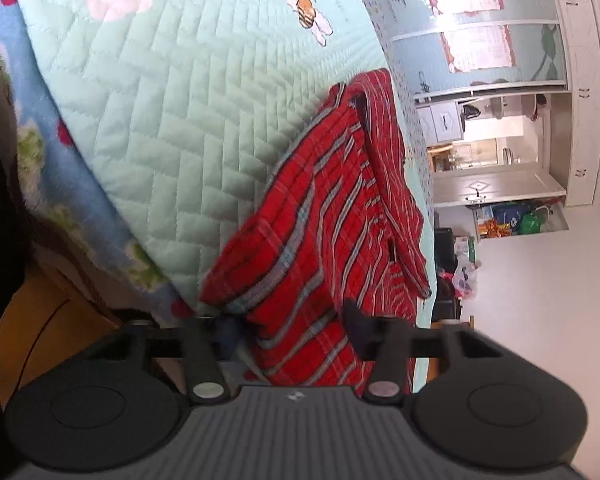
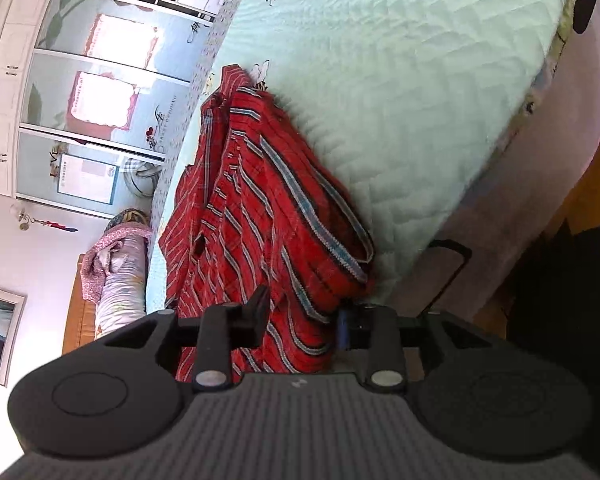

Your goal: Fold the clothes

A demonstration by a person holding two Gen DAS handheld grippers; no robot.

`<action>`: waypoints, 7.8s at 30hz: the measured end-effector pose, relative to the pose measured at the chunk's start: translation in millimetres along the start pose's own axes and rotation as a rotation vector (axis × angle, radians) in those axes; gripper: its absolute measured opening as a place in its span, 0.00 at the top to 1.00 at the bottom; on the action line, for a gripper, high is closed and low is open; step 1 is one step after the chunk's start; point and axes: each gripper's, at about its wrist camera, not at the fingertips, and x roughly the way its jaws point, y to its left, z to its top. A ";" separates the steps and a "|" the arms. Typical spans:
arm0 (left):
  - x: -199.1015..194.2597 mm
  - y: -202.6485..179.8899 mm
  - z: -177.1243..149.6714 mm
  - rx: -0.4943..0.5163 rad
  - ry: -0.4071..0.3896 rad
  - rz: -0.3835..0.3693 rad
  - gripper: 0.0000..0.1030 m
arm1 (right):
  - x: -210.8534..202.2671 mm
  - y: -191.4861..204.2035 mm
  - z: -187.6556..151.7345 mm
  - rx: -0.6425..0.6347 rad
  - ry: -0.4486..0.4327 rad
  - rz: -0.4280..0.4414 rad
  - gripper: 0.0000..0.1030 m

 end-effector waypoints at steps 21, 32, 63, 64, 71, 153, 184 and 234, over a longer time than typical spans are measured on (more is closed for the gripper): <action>-34.9 -61.9 -3.3 0.173 -0.115 -0.112 0.95 | -34.1 48.6 4.4 -0.067 -0.068 0.125 0.91; -96.8 -84.0 -22.1 0.184 -0.120 -0.169 0.95 | -87.2 65.8 -19.1 -0.056 -0.065 0.144 0.92; 203.8 -216.2 211.9 0.258 -0.052 0.087 0.93 | 180.2 170.0 218.0 0.138 -0.039 0.044 0.91; 220.0 -213.6 220.7 0.251 -0.040 0.107 0.93 | 198.6 165.6 225.1 0.151 -0.023 0.034 0.91; 275.1 -189.6 241.1 0.315 0.062 0.232 0.83 | 271.7 117.8 248.8 0.253 0.039 0.015 0.72; 155.5 -114.5 120.1 0.823 -0.115 0.234 0.44 | 87.1 130.6 78.6 -0.471 -0.111 0.128 0.38; 87.7 -67.9 73.4 0.717 -0.317 0.042 0.44 | 267.8 353.1 -130.7 -1.120 0.301 -0.109 0.47; 81.3 -58.1 80.1 0.764 -0.298 -0.056 0.44 | 323.5 376.0 -156.5 -1.185 0.314 -0.309 0.84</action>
